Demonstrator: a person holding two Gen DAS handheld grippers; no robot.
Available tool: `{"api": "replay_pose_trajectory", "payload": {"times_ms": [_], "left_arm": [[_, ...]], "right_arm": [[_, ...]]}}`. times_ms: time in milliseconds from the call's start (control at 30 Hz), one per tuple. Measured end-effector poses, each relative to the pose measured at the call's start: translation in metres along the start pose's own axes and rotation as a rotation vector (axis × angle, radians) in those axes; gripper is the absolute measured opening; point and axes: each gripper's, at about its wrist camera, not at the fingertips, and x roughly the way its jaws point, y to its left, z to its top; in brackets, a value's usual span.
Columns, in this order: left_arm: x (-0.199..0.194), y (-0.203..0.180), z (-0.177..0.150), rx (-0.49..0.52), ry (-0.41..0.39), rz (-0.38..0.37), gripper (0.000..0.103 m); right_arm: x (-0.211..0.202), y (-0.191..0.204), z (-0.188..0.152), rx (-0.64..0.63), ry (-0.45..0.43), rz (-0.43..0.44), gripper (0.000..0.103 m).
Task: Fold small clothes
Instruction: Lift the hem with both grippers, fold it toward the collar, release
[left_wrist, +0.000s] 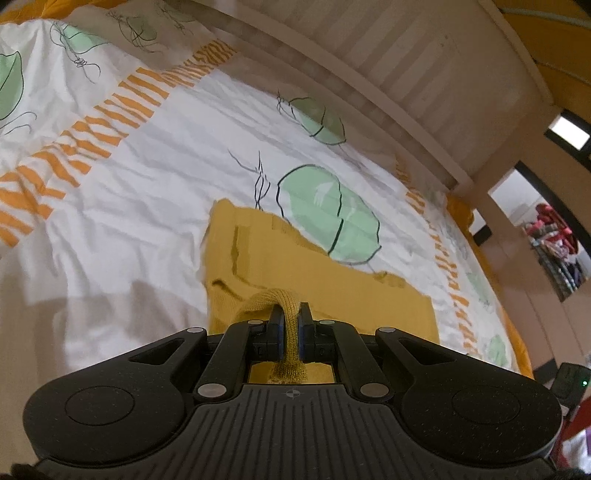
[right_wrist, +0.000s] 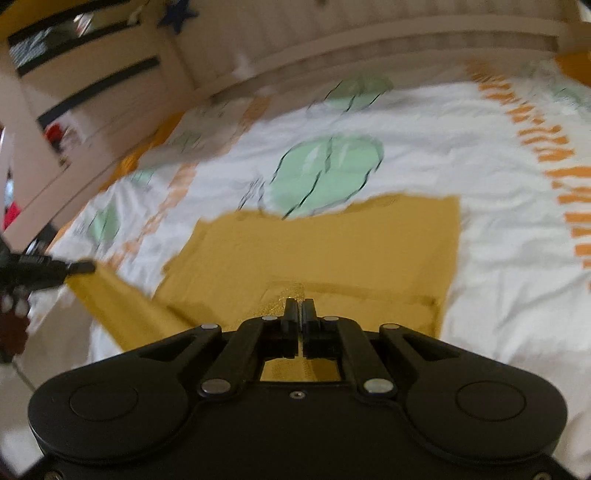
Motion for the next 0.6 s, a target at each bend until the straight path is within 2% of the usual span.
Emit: {"api": "replay_pose_trajectory", "payload": {"times_ms": [267, 600], "left_arm": [[0.038, 0.001, 0.037, -0.041, -0.035, 0.011, 0.006], [0.094, 0.012, 0.063, -0.073, -0.025, 0.075, 0.006]], "right_arm": [[0.026, -0.025, 0.039, 0.048, -0.133, -0.100, 0.008], [0.061, -0.064, 0.058, 0.119, -0.178, -0.200, 0.008]]}}
